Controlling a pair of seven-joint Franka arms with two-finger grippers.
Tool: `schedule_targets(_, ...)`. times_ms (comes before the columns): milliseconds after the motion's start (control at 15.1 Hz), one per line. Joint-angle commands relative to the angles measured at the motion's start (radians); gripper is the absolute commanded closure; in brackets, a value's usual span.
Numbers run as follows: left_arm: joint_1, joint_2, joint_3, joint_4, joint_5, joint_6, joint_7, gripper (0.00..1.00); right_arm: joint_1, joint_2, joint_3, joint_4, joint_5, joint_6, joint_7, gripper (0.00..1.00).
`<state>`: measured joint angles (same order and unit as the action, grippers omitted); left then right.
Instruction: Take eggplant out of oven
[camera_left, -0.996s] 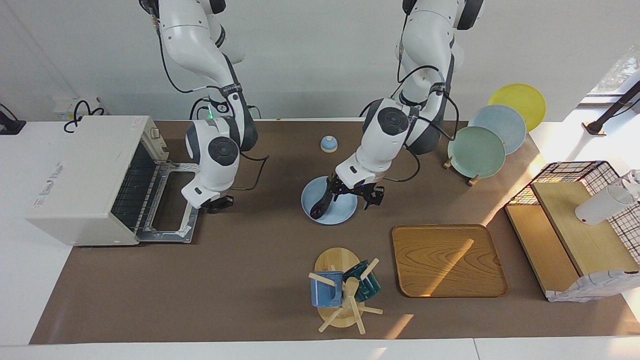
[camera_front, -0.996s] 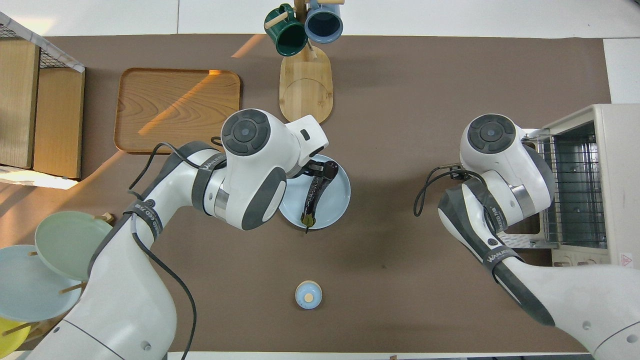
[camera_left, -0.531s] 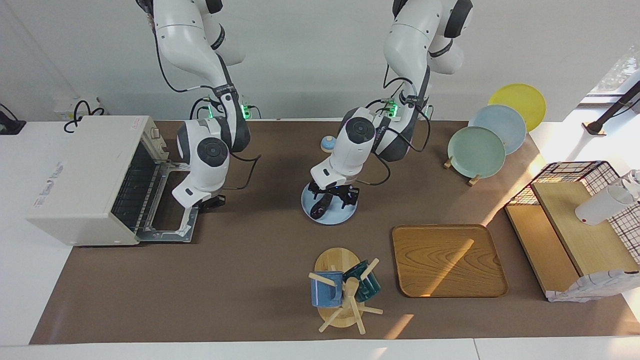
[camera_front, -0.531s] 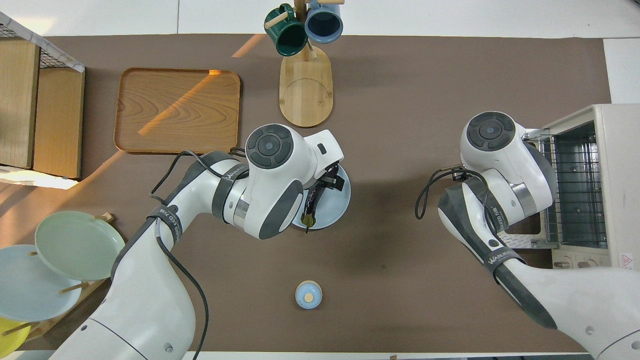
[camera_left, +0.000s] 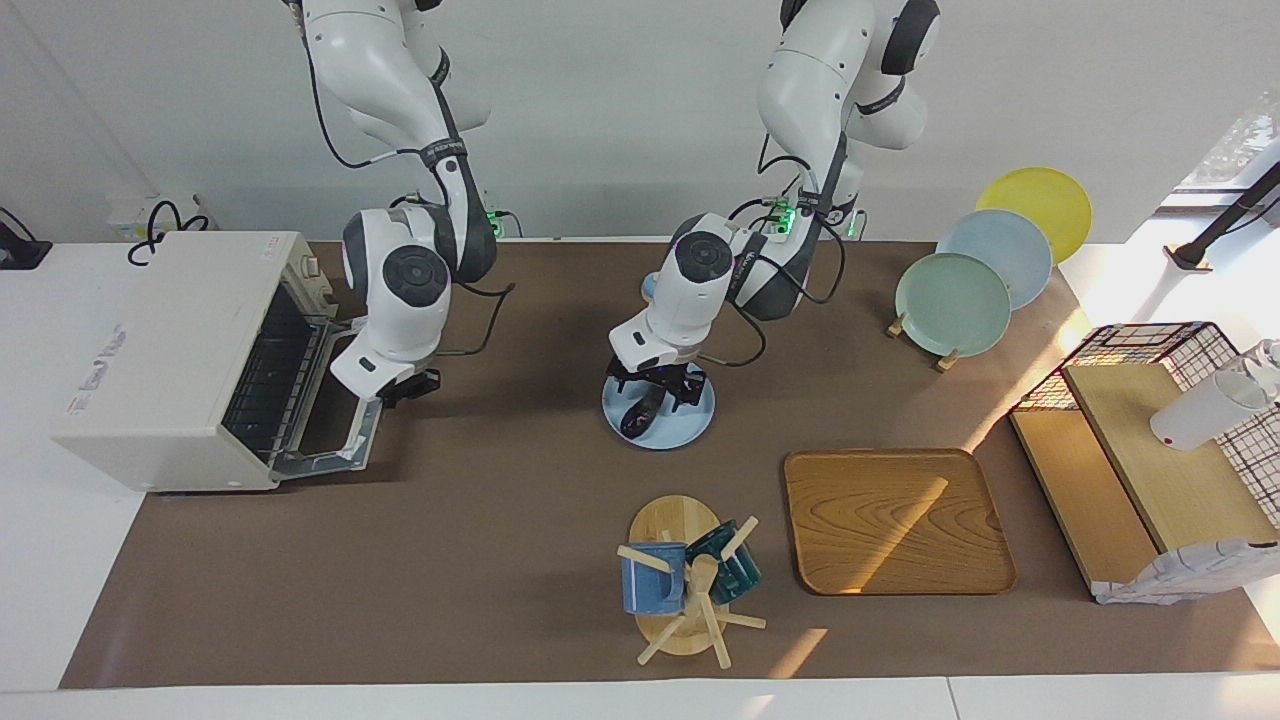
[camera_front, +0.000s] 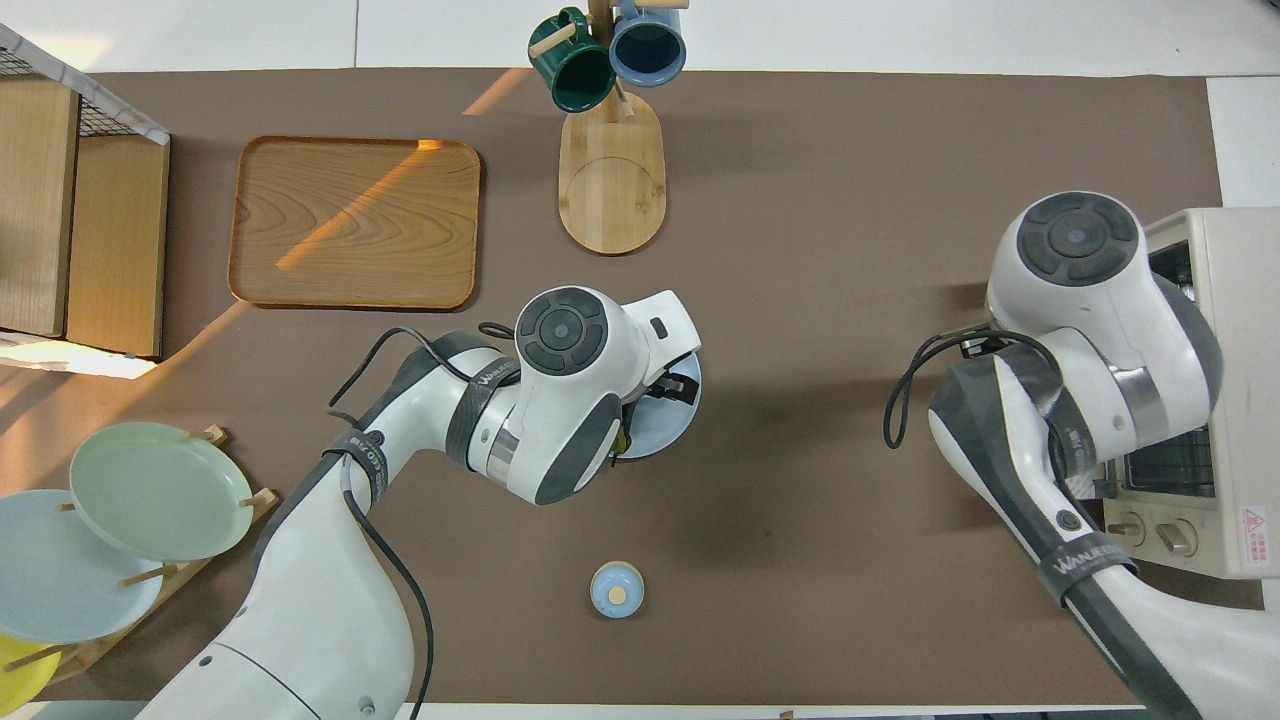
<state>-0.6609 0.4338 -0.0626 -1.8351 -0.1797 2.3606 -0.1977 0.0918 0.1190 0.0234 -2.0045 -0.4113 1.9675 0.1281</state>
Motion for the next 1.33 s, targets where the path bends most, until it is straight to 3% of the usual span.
schedule_targets(0, -0.003, -0.013, 0.015, -0.015, -0.023, 0.013, 0.0, 0.25, -0.108, -0.044, -0.007, -0.016, -0.026, -0.027, -0.129, 0.95)
schedule_targets(332, 0.016, -0.02, 0.017, 0.005, -0.024, -0.024, 0.0, 0.51, -0.164, -0.061, -0.007, -0.017, 0.028, -0.052, -0.206, 0.91)
schedule_targets(664, 0.044, -0.026, 0.018, 0.039, -0.053, -0.075, -0.018, 1.0, -0.182, -0.108, -0.011, -0.017, 0.058, -0.114, -0.258, 0.87)
schedule_targets(863, 0.081, -0.059, 0.021, 0.04, -0.055, -0.087, -0.043, 1.0, -0.211, -0.125, -0.011, -0.004, 0.1, -0.139, -0.285, 0.83)
schedule_targets(1062, 0.17, -0.087, 0.023, 0.095, -0.049, -0.174, -0.046, 1.0, -0.205, -0.127, -0.01, 0.155, 0.256, -0.306, -0.282, 0.83)
schedule_targets(1261, 0.274, -0.064, 0.024, 0.186, -0.03, -0.248, -0.034, 1.0, -0.182, -0.133, 0.004, 0.239, 0.284, -0.348, -0.277, 0.75)
